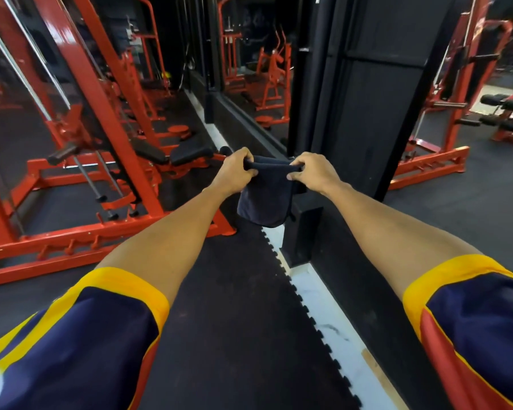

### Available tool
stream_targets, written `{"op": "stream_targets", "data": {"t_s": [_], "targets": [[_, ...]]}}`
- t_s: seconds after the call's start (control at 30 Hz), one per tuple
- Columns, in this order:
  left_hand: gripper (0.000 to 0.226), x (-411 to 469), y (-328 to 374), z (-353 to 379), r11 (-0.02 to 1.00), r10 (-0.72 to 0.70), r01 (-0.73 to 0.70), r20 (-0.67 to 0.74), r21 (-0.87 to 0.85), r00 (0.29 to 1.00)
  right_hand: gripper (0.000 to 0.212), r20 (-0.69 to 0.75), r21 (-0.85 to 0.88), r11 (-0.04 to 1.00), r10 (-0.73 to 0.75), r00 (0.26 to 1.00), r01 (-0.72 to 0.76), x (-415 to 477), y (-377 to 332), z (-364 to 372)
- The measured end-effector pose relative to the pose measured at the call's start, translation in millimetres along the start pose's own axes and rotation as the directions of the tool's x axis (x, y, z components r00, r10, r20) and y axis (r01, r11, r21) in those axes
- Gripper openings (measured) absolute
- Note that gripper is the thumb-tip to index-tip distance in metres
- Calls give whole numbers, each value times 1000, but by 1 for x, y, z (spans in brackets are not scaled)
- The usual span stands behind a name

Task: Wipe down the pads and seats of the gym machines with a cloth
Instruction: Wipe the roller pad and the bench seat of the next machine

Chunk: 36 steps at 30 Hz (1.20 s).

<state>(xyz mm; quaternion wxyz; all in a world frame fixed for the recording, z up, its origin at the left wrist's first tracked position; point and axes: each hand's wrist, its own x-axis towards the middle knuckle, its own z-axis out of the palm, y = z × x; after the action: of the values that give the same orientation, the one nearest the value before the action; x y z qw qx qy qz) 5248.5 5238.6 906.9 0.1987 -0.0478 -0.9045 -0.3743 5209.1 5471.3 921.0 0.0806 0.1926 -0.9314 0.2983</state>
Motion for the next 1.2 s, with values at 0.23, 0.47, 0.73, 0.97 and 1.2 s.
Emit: {"op": "stream_targets", "data": {"t_s": [0.23, 0.47, 0.73, 0.97, 1.2], "targets": [[25, 127, -41, 71, 999, -33, 33, -31, -3, 999, 21, 51, 52, 999, 1, 999, -4, 142, 85, 27], [35, 221, -88, 115, 990, -139, 140, -43, 7, 989, 23, 161, 46, 995, -93, 983, 86, 276, 134, 57], [35, 335, -205, 148, 961, -255, 263, -91, 91, 963, 23, 246, 139, 985, -136, 960, 104, 415, 167, 144], [19, 451, -309, 163, 852, -411, 338, -110, -400, 905, 11, 213, 486, 861, 54, 976, -153, 541, 167, 216], [68, 553, -406, 192, 631, -583, 550, 133, -547, 801, 13, 232, 519, 814, 158, 960, -260, 665, 176, 262]]}}
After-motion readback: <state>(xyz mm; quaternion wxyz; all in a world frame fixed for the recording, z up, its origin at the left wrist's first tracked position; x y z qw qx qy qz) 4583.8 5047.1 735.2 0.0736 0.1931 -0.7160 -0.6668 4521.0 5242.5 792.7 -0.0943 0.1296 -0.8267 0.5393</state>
